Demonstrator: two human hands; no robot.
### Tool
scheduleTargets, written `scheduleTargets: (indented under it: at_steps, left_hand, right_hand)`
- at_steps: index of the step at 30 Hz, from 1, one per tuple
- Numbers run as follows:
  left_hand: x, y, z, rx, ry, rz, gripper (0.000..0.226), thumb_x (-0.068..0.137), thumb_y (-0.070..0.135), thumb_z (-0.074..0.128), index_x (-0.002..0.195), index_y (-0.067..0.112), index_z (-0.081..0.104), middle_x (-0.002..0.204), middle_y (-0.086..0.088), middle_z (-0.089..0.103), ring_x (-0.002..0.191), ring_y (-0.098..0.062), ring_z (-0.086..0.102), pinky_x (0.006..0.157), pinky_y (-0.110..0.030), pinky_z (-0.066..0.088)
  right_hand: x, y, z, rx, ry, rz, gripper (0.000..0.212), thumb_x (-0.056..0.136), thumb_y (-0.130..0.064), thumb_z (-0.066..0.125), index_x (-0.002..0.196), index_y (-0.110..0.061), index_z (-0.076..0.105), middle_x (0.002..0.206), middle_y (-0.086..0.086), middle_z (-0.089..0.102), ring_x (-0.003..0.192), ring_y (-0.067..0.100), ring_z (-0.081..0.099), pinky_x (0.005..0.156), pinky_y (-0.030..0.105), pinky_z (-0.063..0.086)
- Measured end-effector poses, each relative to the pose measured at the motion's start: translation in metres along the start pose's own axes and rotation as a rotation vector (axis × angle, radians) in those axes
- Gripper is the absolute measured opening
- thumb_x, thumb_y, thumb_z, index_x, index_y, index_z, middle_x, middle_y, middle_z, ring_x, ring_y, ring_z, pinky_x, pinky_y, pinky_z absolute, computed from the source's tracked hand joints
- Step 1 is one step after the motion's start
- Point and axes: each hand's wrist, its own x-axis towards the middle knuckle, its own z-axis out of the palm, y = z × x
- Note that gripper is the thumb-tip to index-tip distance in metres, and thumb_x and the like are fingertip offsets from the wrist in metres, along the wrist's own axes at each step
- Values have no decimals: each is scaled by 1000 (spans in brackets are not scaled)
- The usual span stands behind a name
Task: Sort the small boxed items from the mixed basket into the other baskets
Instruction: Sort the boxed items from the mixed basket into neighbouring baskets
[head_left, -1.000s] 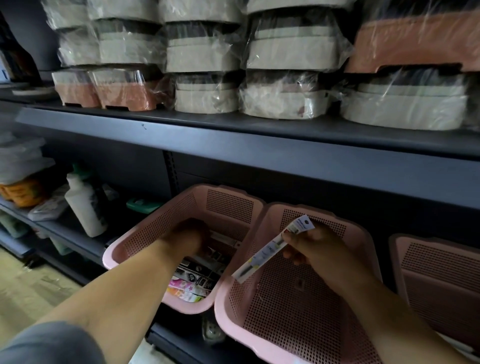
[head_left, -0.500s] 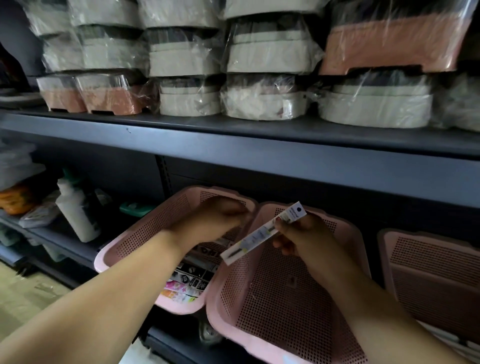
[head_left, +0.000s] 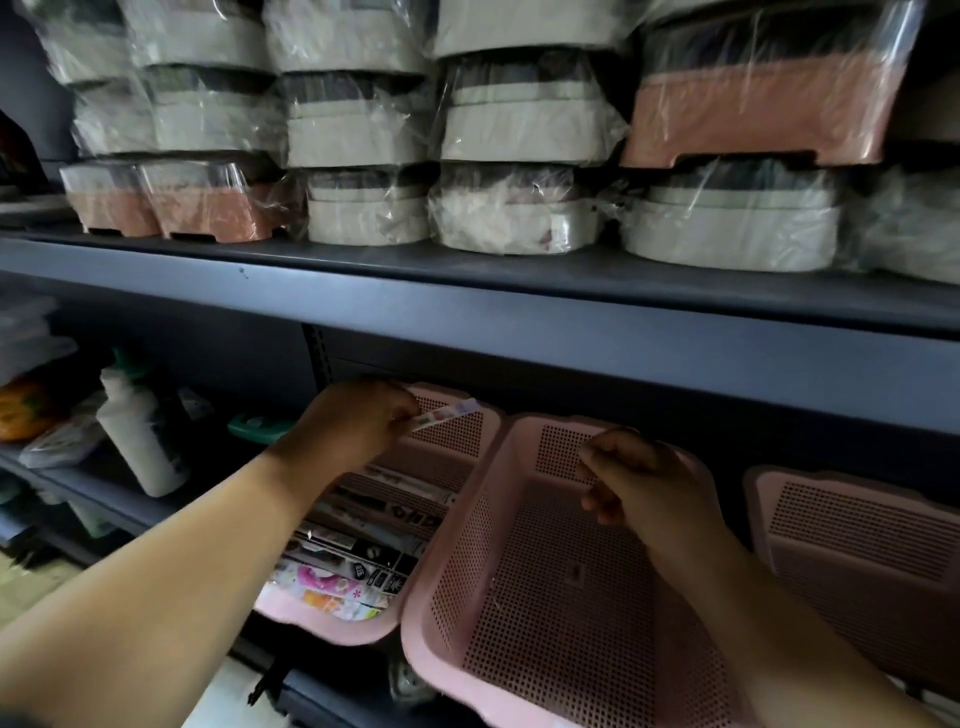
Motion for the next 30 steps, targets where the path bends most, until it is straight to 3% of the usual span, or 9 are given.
scheduleTargets:
  at_steps: [3, 6, 8, 13, 17, 19, 23, 26, 30]
  left_hand:
    - [10, -17, 19, 158, -1, -39, 16, 98, 36, 62, 106, 34, 76, 109, 6, 76, 97, -21, 71, 82, -33, 56]
    - [18, -26, 45, 19, -210, -86, 16, 89, 38, 69, 102, 44, 74, 107, 11, 74, 94, -9, 71, 85, -33, 58]
    - [19, -19, 51, -86, -207, -108, 19, 86, 35, 71, 103, 42, 73, 99, 10, 75, 88, -8, 71, 79, -33, 60]
    - [17, -6, 46, -44, -208, -116, 28, 92, 20, 65, 71, 37, 59, 103, 3, 72, 86, -14, 64, 72, -26, 42]
    - [7, 19, 24, -38, -218, -34, 16, 99, 24, 61, 99, 32, 75, 111, 6, 73, 96, -14, 65, 81, -27, 47]
    - [1, 44, 12, -50, -185, 33, 19, 100, 26, 61, 111, 30, 77, 117, 6, 72, 103, -16, 66, 89, -29, 51]
    - [-8, 108, 0, -177, -139, 125, 13, 99, 29, 62, 97, 33, 73, 102, 11, 71, 88, -8, 64, 76, -28, 52]
    - [-17, 172, -3, -239, -112, 246, 10, 100, 30, 63, 103, 29, 73, 102, 9, 70, 92, -13, 67, 82, -33, 56]
    - [-26, 265, 1, -325, -99, 401, 13, 99, 36, 66, 111, 37, 70, 106, 21, 64, 89, 2, 60, 75, -18, 47]
  right_hand:
    - [0, 4, -9, -17, 19, 24, 15, 96, -22, 66, 84, -24, 75, 82, 1, 75, 67, 16, 70, 71, 36, 57]
    - [0, 6, -15, -66, 9, 26, 13, 97, -22, 64, 89, -21, 74, 82, 1, 75, 71, 17, 71, 70, 34, 57]
    - [-1, 5, -18, -86, -2, 24, 12, 97, -21, 63, 91, -20, 74, 81, 1, 75, 72, 18, 72, 67, 32, 56]
    - [-3, 5, -27, -91, -8, 30, 12, 97, -17, 63, 92, -17, 73, 80, 2, 74, 68, 16, 69, 61, 28, 54]
    - [-10, 2, -35, -82, -2, 0, 14, 96, -17, 64, 87, -18, 74, 82, 6, 73, 65, 14, 69, 61, 30, 53]
    - [-16, 1, -42, -100, -9, -13, 14, 97, -19, 63, 88, -19, 73, 82, 4, 74, 66, 13, 69, 64, 30, 55]
    - [-33, 1, -67, -137, 31, -48, 12, 98, -17, 61, 93, -17, 72, 85, 4, 74, 65, 8, 67, 61, 20, 51]
    - [-47, 6, -98, -153, 91, -77, 14, 95, -13, 62, 87, -17, 73, 79, 7, 73, 63, 9, 65, 63, 25, 50]
    - [-76, 12, -157, -241, 178, -112, 16, 92, -4, 61, 82, -13, 71, 65, 0, 67, 54, 1, 60, 54, 16, 46]
